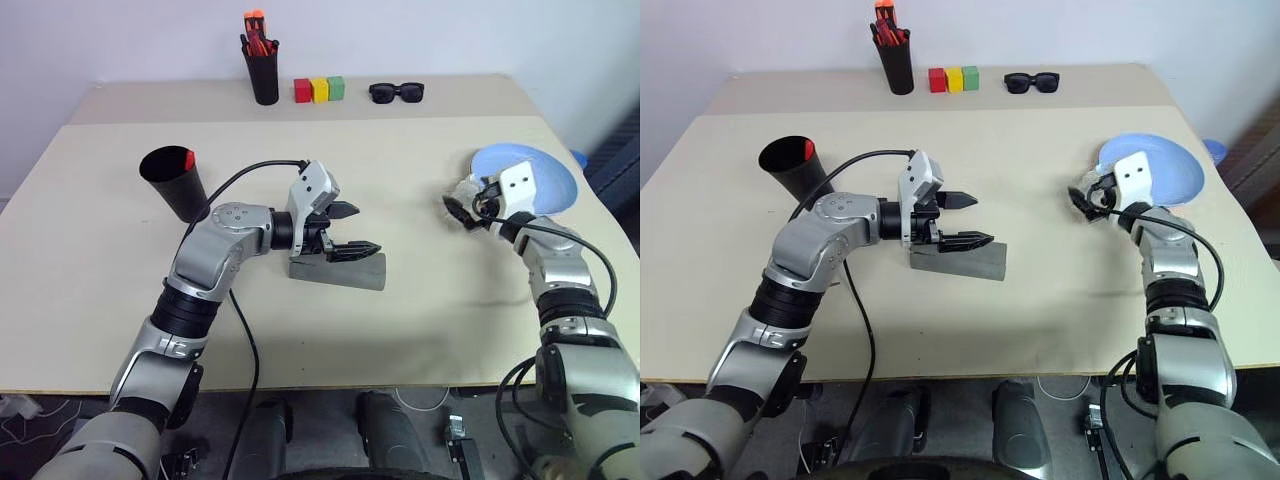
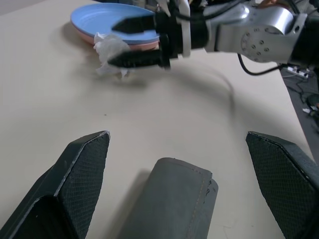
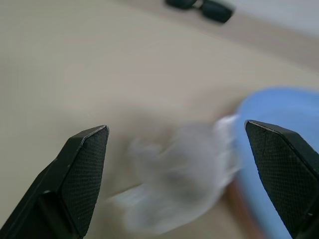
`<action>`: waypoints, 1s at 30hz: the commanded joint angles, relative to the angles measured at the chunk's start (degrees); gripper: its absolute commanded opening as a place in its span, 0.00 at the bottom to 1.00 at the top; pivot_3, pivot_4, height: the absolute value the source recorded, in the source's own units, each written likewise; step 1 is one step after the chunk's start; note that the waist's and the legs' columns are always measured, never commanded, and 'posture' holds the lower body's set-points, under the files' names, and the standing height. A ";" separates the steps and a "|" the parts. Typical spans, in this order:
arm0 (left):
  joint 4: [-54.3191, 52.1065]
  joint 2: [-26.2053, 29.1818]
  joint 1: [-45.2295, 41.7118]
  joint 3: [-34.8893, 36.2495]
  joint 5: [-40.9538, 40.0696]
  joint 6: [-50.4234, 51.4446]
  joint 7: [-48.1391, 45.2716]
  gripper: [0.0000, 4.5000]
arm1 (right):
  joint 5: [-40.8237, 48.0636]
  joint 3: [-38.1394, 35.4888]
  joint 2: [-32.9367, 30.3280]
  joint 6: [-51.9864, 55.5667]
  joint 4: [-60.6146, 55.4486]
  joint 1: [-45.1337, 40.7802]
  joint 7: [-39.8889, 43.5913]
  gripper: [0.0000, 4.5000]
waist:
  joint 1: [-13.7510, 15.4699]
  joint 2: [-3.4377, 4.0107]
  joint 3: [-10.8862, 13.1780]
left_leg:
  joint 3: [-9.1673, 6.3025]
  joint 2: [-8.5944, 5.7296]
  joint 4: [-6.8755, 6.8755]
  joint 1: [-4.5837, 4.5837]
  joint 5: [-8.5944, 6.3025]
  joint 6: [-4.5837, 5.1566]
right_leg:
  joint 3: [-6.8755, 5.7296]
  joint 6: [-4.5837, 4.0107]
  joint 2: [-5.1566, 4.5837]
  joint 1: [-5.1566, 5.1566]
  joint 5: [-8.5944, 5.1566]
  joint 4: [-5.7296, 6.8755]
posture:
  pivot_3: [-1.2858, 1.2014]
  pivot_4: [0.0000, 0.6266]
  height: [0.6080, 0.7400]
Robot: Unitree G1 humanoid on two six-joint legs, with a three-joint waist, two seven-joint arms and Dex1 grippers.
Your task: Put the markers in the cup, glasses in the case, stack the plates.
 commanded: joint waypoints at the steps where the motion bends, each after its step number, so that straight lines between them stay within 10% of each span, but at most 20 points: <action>1: -0.64 0.00 -0.97 0.87 -0.62 -0.67 0.40 1.00 | 0.31 -0.55 0.16 1.11 -2.48 -0.62 -1.24 0.99 | 0.00 0.00 0.00 | 0.00 0.00 0.00 0.00 0.00 0.00 | 0.00 0.00 0.00 0.00 0.00 0.00 | 0.52 0.24 1.00; 10: -2.23 1.01 0.26 1.73 -1.10 0.04 2.17 1.00 | -2.99 1.30 0.90 -2.20 3.66 -2.94 -4.67 0.94 | -0.06 0.00 0.00 | 0.00 0.00 -0.01 0.00 0.00 0.00 | 0.00 0.00 0.00 -0.01 0.00 0.00 | 0.52 0.24 1.00; 19: -2.53 1.35 0.77 1.52 -1.60 -0.08 3.11 1.00 | -4.87 2.02 0.81 -5.38 3.64 -2.85 -6.81 0.02 | -0.06 0.00 0.00 | 0.00 0.00 -0.01 0.00 0.00 0.00 | 0.00 0.00 0.00 -0.01 0.00 0.00 | 0.52 0.24 1.00; 30: -2.46 0.81 0.91 1.74 -2.52 0.10 4.24 1.00 | -2.13 -2.95 -0.93 -10.12 -0.69 -3.40 -11.13 0.02 | -0.04 0.00 0.00 | 0.00 0.00 -0.01 0.00 0.00 0.00 | 0.00 0.00 0.00 -0.01 0.00 0.00 | 0.52 0.24 1.00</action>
